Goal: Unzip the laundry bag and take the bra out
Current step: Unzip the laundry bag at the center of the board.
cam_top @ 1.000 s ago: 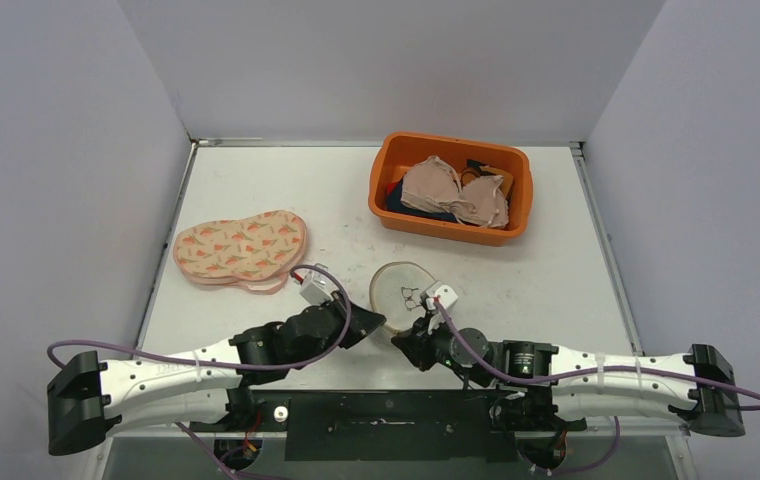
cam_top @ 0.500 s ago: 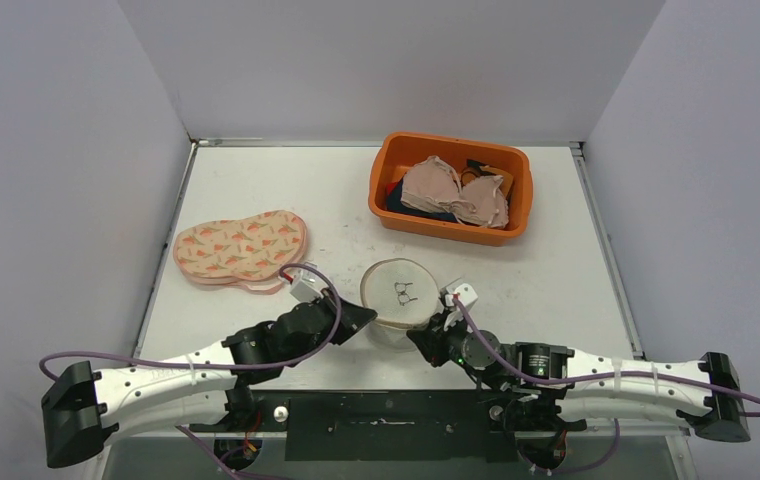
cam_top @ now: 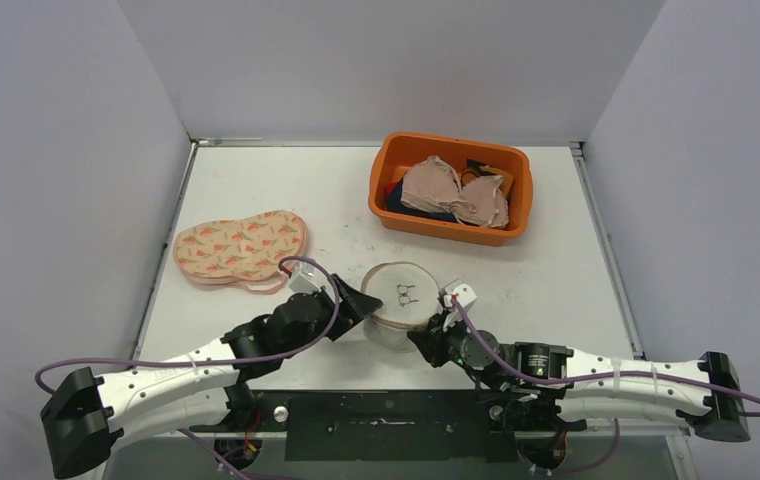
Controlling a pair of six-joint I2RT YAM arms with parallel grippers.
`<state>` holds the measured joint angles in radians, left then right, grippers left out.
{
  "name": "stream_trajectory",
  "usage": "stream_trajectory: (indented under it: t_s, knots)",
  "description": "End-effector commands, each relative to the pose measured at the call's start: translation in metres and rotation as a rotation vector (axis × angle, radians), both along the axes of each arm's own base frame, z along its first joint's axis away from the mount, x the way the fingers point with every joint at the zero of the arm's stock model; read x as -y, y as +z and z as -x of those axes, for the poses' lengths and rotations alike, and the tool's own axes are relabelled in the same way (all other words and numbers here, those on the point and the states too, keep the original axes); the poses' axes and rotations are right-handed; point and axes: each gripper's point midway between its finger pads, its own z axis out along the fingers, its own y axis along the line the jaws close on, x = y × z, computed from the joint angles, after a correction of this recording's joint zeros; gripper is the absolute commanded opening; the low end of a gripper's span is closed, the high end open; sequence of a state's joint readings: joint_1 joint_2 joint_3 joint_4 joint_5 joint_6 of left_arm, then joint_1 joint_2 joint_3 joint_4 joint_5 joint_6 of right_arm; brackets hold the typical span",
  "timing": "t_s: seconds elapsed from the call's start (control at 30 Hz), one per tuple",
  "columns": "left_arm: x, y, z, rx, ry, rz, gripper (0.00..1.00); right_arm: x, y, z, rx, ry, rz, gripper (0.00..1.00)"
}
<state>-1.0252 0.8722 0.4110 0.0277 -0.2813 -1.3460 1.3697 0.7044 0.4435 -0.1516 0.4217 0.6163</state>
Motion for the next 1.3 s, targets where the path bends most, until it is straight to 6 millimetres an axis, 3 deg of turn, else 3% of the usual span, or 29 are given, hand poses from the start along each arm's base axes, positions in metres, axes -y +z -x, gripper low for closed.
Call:
stream_trajectory:
  t_s: [0.0, 0.23, 0.37, 0.53, 0.67, 0.93, 1.27]
  knots:
    - [0.003, 0.030, 0.007, 0.038, -0.054, 0.050, 0.80, -0.014, 0.028, 0.002, 0.019, 0.033, -0.062, 0.05]
    - [0.007, 0.038, 0.041, -0.002, -0.097, 0.095, 0.86, -0.037, 0.033, 0.009, 0.031, 0.121, -0.057, 0.05]
    - [0.019, 0.046, 0.043, 0.008, -0.089, 0.104, 0.84, -0.053, 0.037, 0.012, 0.044, 0.167, -0.047, 0.05]
    - [0.026, 0.053, 0.032, 0.022, -0.048, 0.110, 0.72, -0.064, 0.047, 0.013, 0.058, 0.195, -0.069, 0.05]
    - [0.023, 0.053, 0.023, 0.029, 0.005, 0.126, 0.57, -0.064, 0.048, 0.015, 0.051, 0.200, -0.084, 0.05]
    - [0.020, 0.045, 0.018, 0.019, 0.033, 0.111, 0.32, -0.059, 0.048, 0.015, 0.048, 0.189, -0.095, 0.05]
    - [0.012, 0.032, 0.014, 0.001, 0.063, 0.100, 0.11, -0.048, 0.043, 0.011, 0.038, 0.144, -0.091, 0.05]
